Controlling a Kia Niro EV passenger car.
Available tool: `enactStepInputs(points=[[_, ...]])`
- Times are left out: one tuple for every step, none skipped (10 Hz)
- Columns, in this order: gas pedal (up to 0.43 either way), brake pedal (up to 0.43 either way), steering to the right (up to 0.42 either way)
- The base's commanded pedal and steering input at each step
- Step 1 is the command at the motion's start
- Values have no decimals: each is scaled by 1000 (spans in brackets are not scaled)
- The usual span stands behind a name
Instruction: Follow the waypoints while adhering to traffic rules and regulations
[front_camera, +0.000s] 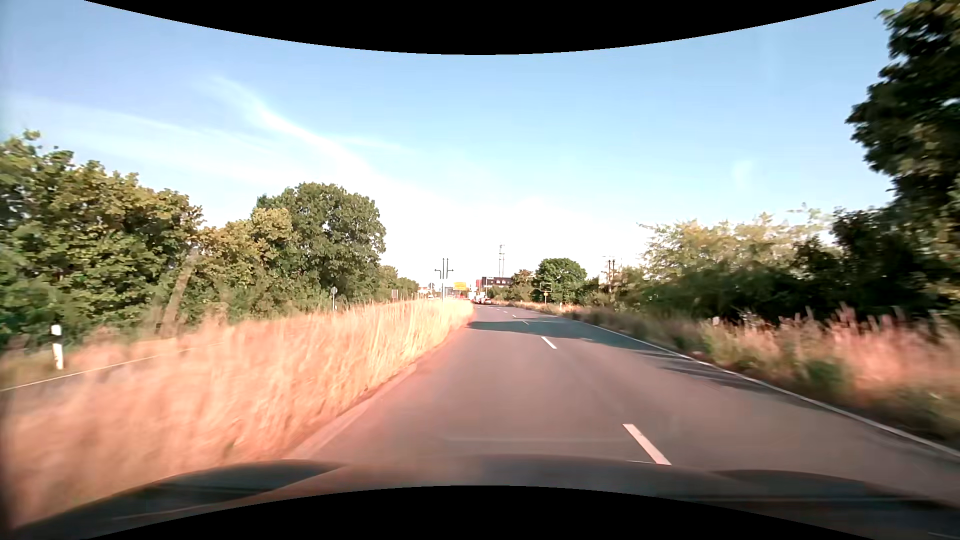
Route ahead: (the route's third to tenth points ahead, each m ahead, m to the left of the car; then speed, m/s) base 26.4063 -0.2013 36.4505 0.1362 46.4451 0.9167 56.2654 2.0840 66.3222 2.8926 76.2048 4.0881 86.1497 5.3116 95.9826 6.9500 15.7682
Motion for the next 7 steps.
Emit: enactStepInputs(points=[[0,0,-9],[0,0,-9],[0,0,-9],[0,0,-9],[0,0,-9],[0,0,-9],[0,0,-9]])
